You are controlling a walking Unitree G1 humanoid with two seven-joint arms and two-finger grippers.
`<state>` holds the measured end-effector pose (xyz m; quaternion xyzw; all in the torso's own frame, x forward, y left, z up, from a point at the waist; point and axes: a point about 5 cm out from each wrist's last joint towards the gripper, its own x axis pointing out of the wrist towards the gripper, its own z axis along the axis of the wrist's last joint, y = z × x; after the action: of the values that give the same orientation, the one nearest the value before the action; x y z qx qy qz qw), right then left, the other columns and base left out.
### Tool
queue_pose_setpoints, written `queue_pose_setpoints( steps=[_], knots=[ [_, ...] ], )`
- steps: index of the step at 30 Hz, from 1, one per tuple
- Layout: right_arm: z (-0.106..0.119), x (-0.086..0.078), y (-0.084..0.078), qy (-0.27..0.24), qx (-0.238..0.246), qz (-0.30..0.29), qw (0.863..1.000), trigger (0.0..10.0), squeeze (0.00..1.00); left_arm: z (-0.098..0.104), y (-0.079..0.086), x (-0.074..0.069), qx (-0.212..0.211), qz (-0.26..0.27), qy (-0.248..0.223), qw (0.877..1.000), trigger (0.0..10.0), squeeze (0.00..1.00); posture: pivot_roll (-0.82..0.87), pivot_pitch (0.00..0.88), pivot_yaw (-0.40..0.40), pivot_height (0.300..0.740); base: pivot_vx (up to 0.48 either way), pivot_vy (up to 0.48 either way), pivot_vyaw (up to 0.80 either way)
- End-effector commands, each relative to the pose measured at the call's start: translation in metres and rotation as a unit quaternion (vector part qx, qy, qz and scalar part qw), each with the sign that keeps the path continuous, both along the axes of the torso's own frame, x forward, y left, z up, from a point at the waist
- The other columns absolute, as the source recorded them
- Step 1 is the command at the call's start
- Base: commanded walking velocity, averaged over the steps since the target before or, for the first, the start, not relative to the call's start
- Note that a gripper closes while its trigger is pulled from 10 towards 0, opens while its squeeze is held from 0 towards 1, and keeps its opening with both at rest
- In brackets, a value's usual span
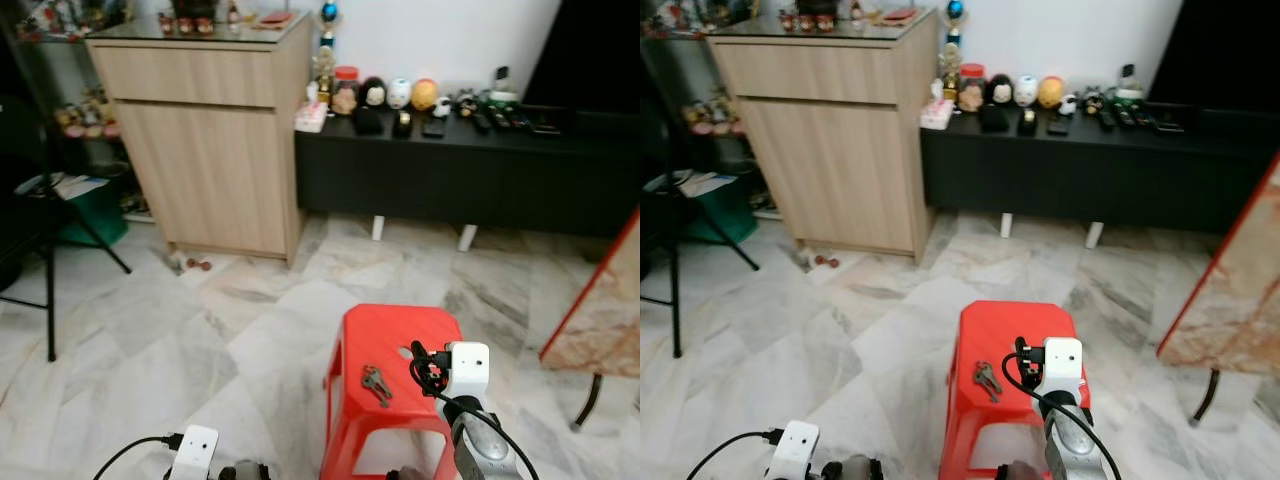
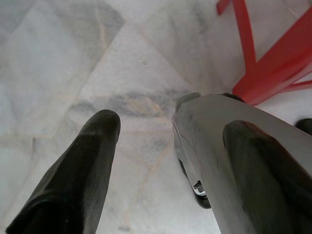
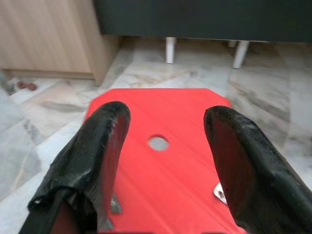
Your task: Hang keys on a hook
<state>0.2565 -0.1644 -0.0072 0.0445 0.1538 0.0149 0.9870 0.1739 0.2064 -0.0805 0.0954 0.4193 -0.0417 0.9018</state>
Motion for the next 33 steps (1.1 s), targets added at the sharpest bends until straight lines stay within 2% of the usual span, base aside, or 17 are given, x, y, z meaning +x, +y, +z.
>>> queue_pose_setpoints(
  steps=[1, 7, 23, 33],
  knots=[
    [0.0049, 0.0029, -0.0016, -0.012, 0.000, -0.003, 1.000, 10.0, 0.00, -0.0159, -0.0064, -0.0301, -0.005, -0.006, 0.072, 0.997, 10.0, 0.00, 0.05, 0.000, -0.054, 0.625, 0.000, 0.000, 0.00],
    [0.0057, 0.0028, 0.0001, -0.015, -0.006, 0.009, 1.000, 10.0, 0.00, -0.0167, -0.0056, -0.0323, -0.004, -0.005, 0.075, 0.997, 10.0, 0.00, 0.05, 0.000, -0.051, 0.625, 0.000, 0.000, 0.07],
    [0.0041, 0.0008, 0.0005, -0.011, 0.000, 0.012, 1.000, 10.0, 0.00, -0.0174, -0.0026, -0.0344, -0.001, -0.002, 0.083, 0.997, 10.0, 0.00, 0.05, 0.012, -0.051, 0.625, 0.000, 0.000, 0.79],
    [0.0002, -0.0005, -0.0070, 0.003, -0.007, -0.013, 1.000, 10.0, 0.00, -0.0176, -0.0025, -0.0351, -0.001, 0.001, 0.083, 0.997, 10.0, 0.00, 0.05, 0.013, -0.051, 0.625, 0.000, 0.000, 0.00]
  ],
)
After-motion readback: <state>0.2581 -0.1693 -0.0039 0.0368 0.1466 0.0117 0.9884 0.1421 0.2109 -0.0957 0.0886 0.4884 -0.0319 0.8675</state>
